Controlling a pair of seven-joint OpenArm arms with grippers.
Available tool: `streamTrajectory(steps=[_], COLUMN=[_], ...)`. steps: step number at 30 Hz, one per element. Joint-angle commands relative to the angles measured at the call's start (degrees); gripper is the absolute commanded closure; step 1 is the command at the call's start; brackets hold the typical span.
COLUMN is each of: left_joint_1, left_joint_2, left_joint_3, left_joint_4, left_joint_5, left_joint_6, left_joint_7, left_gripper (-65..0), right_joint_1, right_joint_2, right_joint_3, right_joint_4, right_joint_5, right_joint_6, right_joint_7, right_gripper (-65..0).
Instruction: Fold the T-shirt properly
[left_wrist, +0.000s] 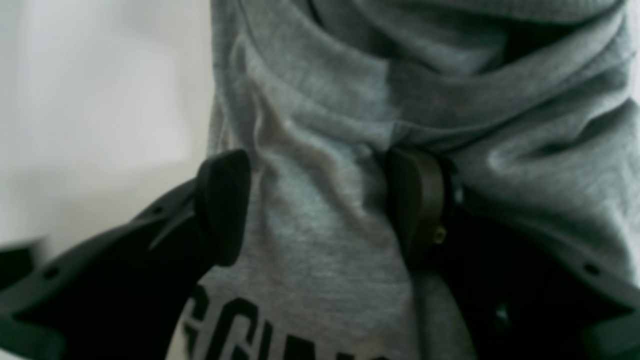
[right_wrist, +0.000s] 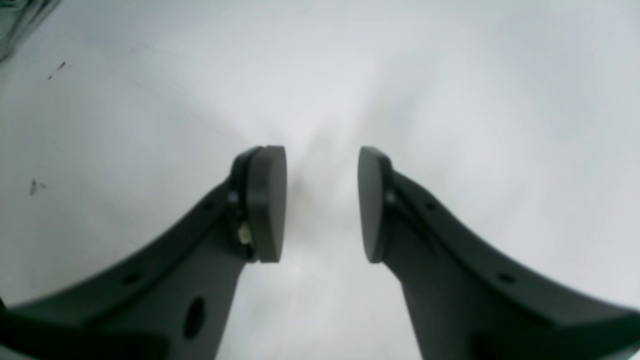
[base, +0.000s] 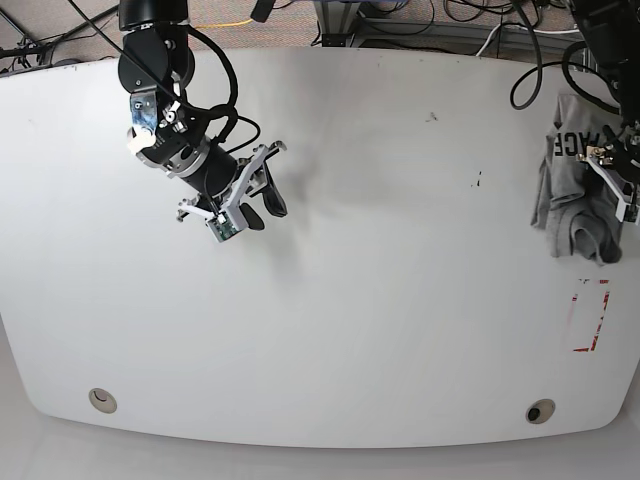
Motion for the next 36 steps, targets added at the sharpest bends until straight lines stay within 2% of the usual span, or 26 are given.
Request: streamTrajectory(steps=[1,4,10,15,16,20,25,28,32,35,36], left_joint_1=[-0.43,-0.52,-3.77,-7.2,-7.38,-7.46,-7.29,-5.71,-4.56,-1.4,0.1], left_joint_2=[-4.1,-7.44,-12.89,-13.94,-14.03,-13.59,-6.56,-1.99,6.28,12.08,14.19], left_joint_3=[-0.24,-0.24,-0.33,-0.24,-0.24,-0.24,-0.24,-0.33,-0.33,0.02,0.28], left_joint_4=[-1.34,-3.36,-9.08,-8.2,-7.41,-0.73,11.14,15.63,20.37,23.19,24.15], left_joint_5=[1.33,1.24,1.24,1.24,1.24,1.24,1.6,1.68,1.77,1.86,1.86], left_joint_6=[0.68,0.68,0.68,0.42,0.06,-5.65,-5.96,-5.96,-5.83,-0.46,2.09], left_joint_7=[0.99,0.11,-5.61,-5.43,-5.34,-3.32,2.22,1.96,-1.74,-6.13,-9.12], left_gripper=[-39.0,-39.0,-39.2,-39.2,-39.2,-39.2,-39.2,-39.2,-39.2,-39.2,-39.2], right_joint_1=[0.72,0.72,0.72,0.72,0.72,0.72,1.16,1.33,0.81,-0.51,-1.39], right_joint_2=[0.3,0.3,0.3,0.3,0.3,0.3,0.91,1.53,1.53,0.83,0.74], right_joint_3=[0.11,0.11,0.11,0.11,0.11,0.11,0.46,0.46,0.38,0.64,1.43], right_joint_4=[2.25,2.25,2.25,2.25,2.25,2.25,2.25,1.81,1.19,0.23,-0.56], right_joint_5=[1.09,1.09,1.09,1.09,1.09,1.09,0.91,0.03,-7.88,-13.77,-15.97], right_joint_6=[0.12,0.12,0.12,0.21,0.21,0.21,0.03,-0.14,-0.23,-0.23,-0.23], right_joint_7=[1.51,1.51,1.51,1.51,1.51,1.51,1.68,3.79,9.33,13.99,16.63], right_gripper=[-22.4,-22.4,-22.4,-22.4,-22.4,-22.4,-22.4,-22.4,-22.4,-22.4,-22.4])
